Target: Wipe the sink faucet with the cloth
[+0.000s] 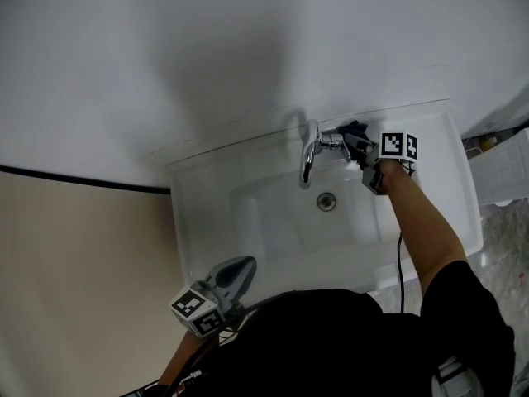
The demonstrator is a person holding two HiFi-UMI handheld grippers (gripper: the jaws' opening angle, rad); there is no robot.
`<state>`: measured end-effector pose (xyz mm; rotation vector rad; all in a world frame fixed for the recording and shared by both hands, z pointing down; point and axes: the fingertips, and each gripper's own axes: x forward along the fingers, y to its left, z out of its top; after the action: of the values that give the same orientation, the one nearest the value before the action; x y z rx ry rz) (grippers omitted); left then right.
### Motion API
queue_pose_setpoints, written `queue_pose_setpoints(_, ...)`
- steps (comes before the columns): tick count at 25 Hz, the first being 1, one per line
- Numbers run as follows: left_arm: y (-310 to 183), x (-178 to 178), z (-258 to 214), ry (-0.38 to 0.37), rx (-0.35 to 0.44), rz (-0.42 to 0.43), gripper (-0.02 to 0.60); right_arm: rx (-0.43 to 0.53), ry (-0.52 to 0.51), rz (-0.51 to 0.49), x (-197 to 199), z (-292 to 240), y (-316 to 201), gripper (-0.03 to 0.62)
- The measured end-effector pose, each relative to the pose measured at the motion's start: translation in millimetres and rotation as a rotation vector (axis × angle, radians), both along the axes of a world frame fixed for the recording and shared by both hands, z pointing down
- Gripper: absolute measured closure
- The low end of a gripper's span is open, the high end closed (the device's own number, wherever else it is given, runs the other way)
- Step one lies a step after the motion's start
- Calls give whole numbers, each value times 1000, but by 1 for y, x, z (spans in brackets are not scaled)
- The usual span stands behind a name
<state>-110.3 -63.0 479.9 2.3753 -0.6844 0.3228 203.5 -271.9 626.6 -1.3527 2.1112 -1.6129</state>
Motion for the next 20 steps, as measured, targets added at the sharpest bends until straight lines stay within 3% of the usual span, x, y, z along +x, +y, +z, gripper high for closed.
queue_pose_setpoints(6,2,12,4,28,0,52,591,28,-69,-121,-21,-31,30,485)
queue_pose_setpoints(14,3,23,3,50,-26,64,591,54,-88,-187,-36,-59,54,487)
queue_pose_setpoints(20,1,22,5,43,-10,52,591,69,-33,-334,-50,-65,71,484)
